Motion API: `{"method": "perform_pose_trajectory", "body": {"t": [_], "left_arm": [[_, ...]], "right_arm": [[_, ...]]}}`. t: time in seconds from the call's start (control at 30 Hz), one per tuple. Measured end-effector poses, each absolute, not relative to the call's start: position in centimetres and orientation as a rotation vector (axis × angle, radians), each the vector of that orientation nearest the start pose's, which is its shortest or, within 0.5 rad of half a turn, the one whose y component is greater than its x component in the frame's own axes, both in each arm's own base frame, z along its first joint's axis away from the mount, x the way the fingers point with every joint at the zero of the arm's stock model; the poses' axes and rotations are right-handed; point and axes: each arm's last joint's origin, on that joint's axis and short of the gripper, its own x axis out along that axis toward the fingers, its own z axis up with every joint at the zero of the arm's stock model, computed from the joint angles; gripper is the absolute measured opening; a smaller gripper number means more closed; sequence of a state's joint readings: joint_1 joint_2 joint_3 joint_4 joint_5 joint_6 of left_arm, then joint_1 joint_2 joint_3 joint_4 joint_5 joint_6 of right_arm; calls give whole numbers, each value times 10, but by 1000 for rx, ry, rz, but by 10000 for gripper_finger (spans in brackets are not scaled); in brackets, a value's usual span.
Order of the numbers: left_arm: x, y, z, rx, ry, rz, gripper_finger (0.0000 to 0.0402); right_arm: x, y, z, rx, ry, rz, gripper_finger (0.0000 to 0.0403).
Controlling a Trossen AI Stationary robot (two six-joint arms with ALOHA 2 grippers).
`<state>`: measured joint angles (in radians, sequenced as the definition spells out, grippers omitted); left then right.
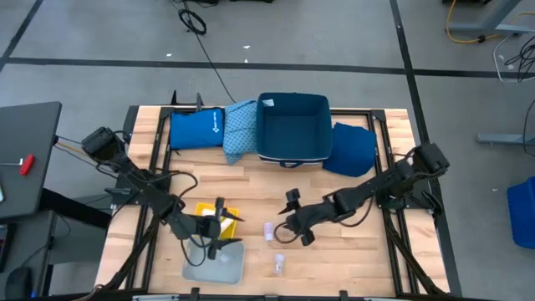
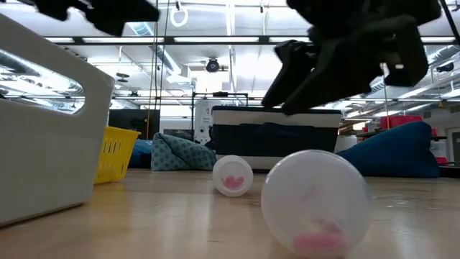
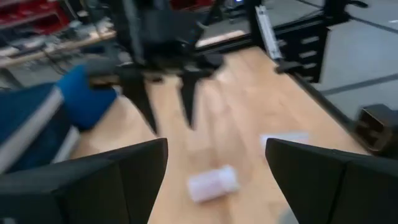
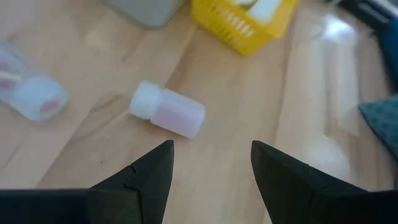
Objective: Pick & place medical supplies in basket/bin
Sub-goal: Put the bottom white pill bottle into the gray bin
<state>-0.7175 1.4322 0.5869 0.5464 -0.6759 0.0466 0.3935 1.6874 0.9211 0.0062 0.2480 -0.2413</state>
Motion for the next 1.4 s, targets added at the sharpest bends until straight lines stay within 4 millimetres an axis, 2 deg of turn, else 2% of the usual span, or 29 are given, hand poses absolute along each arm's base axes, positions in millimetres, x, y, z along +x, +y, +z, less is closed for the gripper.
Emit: {"method": "perform_pose_trajectory", "body": {"t": [0.13, 0.3, 0.43, 0.77, 0.97, 1.23, 1.4], "left_arm": [[228, -159, 198, 289, 202, 24, 272], [231, -149, 199, 352, 211, 214, 272], [230, -145, 201, 405, 209, 362, 272], [227, -142, 202, 477, 227, 535, 272], [218, -150, 203, 528, 233, 601, 272], [209, -158, 204, 553, 231, 646, 272], [208, -158, 204, 553, 231, 651, 272]], "right_arm": [[332, 132, 170, -574, 776, 290, 221], [342, 136, 169, -681, 785, 350, 221], [349, 136, 168, -737, 798, 372, 222], [374, 143, 152, -845, 832, 370, 240], [373, 144, 150, -899, 836, 350, 239], [370, 146, 148, -922, 861, 371, 279], [370, 154, 153, -983, 829, 429, 282]]}}
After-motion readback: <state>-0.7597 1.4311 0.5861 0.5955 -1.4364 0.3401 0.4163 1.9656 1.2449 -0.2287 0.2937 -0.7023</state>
